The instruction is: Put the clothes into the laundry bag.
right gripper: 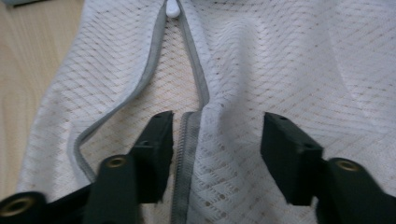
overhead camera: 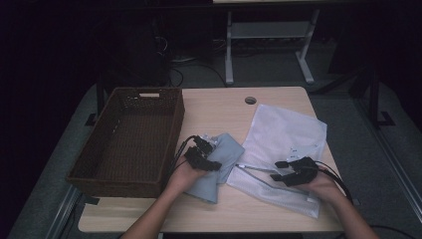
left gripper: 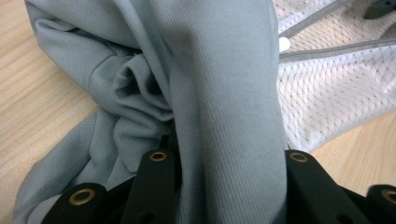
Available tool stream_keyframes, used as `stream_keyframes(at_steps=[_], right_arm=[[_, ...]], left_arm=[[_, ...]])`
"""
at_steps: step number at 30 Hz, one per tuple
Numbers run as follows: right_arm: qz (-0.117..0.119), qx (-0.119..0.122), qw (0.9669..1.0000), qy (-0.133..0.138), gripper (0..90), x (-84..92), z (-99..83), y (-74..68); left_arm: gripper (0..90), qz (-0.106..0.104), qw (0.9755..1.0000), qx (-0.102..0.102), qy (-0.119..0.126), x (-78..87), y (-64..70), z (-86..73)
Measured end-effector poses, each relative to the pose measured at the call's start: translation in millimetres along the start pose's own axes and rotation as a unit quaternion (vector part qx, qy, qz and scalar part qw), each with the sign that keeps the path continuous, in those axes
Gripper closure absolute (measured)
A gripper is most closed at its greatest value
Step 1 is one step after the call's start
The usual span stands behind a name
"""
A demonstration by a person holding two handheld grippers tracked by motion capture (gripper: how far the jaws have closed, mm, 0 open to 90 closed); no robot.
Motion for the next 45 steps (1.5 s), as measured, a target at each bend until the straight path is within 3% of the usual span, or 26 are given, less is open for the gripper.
stream_keyframes(at_steps=[5,15,21,27,35,45], right_arm=[[-0.001,0.003,1.0000,-0.007,69.0,-1.7,-0.6,-0.6],[0.000,-0.007,0.9999,0.007,84.0,4.2,2.6,0.8],[-0.007,-0.017,0.9994,0.027,85.6,12.3,5.1,4.1],[-0.028,-0.040,0.9983,0.031,85.8,17.5,3.4,12.9],[-0.052,-0.074,0.9951,0.039,86.1,25.3,2.2,24.7],[-0.068,-0.089,0.9913,0.069,86.2,44.1,8.1,30.5]], left_arm=[[67.9,-0.001,1.0000,-0.002,-0.001,-0.1,-0.4,-0.1],[67.9,-0.002,1.0000,-0.002,-0.001,-0.2,-0.4,-0.1],[67.9,-0.002,1.0000,-0.001,0.000,-0.3,0.0,0.1],[67.9,-0.002,1.0000,-0.001,0.000,-0.3,0.0,0.1],[67.9,-0.001,1.0000,-0.002,-0.001,-0.3,0.1,0.2],[68.1,0.000,1.0000,-0.001,-0.001,0.4,0.2,0.2]])
Point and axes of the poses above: each handheld gripper's, and its own axes: x roughly backward along the jaws, z roughly out of its top, y roughly to its right, the point moved 7 cm from there along -x, roughly forward along the jaws, and after that the axes turned 14 degrees about -y, right-handed, at the moved point
